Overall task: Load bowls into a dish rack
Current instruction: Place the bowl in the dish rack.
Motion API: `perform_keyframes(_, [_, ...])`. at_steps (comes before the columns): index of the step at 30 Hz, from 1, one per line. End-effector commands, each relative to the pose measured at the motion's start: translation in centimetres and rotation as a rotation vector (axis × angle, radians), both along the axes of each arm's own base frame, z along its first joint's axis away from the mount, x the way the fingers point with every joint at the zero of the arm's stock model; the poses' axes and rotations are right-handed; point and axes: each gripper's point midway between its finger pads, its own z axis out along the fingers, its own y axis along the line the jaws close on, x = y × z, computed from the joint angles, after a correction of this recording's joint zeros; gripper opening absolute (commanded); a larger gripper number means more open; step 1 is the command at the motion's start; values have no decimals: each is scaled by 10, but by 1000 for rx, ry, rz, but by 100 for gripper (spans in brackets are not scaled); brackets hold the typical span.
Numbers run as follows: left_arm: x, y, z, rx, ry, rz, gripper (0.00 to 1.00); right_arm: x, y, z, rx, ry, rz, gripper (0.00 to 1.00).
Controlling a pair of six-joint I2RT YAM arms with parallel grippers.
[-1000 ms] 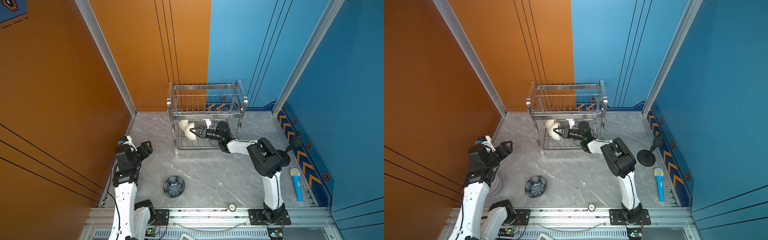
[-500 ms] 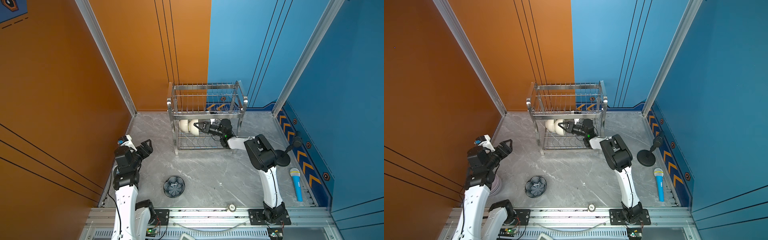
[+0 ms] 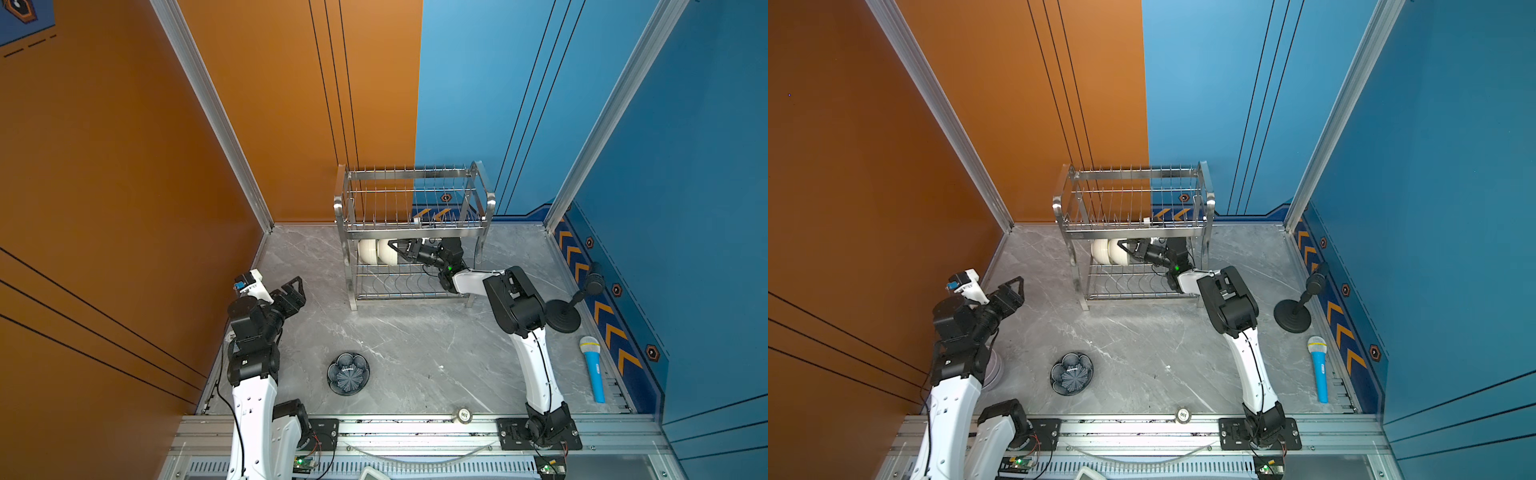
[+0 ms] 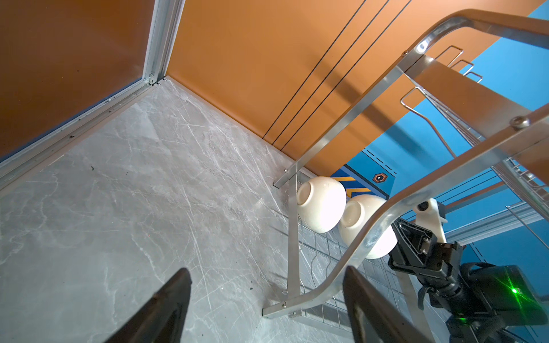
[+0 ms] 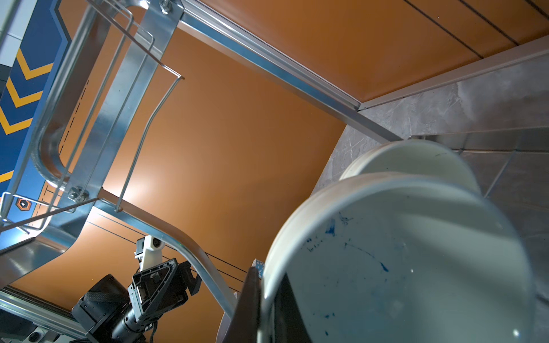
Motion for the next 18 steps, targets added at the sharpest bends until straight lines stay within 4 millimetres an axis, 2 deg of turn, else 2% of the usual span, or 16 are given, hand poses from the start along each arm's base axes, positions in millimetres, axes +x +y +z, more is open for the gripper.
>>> perform_keyframes(1, [0,-1,3,0,-21,-12,81,-2,-2,41,59,-130,20,3])
perform_keyframes(18, [0,2,0,-6,-24,7,81,22,0,24,44,-99,12,3])
